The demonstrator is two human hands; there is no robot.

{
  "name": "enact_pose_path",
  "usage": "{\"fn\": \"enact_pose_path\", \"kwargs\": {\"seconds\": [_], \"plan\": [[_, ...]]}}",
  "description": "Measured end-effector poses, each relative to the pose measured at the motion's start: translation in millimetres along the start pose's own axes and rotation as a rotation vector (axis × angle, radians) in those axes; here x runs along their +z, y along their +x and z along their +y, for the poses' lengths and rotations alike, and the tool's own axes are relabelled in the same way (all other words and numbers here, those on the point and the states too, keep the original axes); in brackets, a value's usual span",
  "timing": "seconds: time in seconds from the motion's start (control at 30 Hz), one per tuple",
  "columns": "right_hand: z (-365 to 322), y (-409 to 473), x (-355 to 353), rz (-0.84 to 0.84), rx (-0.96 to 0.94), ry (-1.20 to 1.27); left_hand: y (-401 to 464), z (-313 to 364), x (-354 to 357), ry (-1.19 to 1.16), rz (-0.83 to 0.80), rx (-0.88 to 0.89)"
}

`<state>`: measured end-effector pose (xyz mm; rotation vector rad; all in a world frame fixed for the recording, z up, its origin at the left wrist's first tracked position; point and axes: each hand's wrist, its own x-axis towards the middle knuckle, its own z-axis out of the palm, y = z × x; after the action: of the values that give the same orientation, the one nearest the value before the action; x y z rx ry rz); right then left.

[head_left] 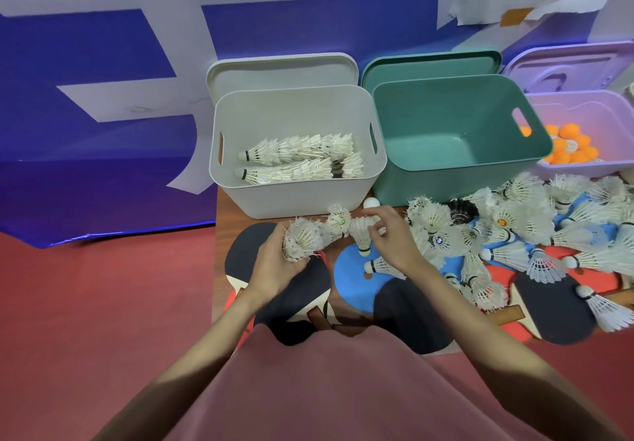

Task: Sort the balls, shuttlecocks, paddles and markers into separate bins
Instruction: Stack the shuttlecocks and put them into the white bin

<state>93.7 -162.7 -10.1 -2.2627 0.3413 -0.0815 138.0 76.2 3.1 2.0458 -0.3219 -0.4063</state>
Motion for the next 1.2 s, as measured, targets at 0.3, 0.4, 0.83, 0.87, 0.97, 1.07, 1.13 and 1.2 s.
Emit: {"fn": "enact_pose_path", "kwargs": {"seconds": [0.3,0.4,0.83,0.87,0.97,1.07,1.13,1.2], "plan": [[25,7,14,-0.217,0.055,-0.415,2,8,-2,-0.004,-0.003,0.002],[11,2,1,-0.051,0.034,-0.349,1,4,-4,-0.005,0.009,-0.011],[-59,-34,-9,0.016,-0.251,0.209,6,25,21,-0.013,-0.083,0.075],[-60,-35,-8,-0.013,-0.224,0.213,7,25,22,-0.015,-0.087,0.084],[-63,-35,-11,-0.092,-0.156,0.29,7,23,24,-0.02,-0.098,0.106],[-55,-30,-21,0.0,-0.092,0.356,6,20,21,-0.047,-0.092,0.067],[-39,-25,-28,0.177,0.017,0.401,4,18,20,-0.063,-0.076,0.025],[-18,-25,-34,0.318,0.159,0.329,1,14,19,-0.064,-0.067,-0.01]]}}
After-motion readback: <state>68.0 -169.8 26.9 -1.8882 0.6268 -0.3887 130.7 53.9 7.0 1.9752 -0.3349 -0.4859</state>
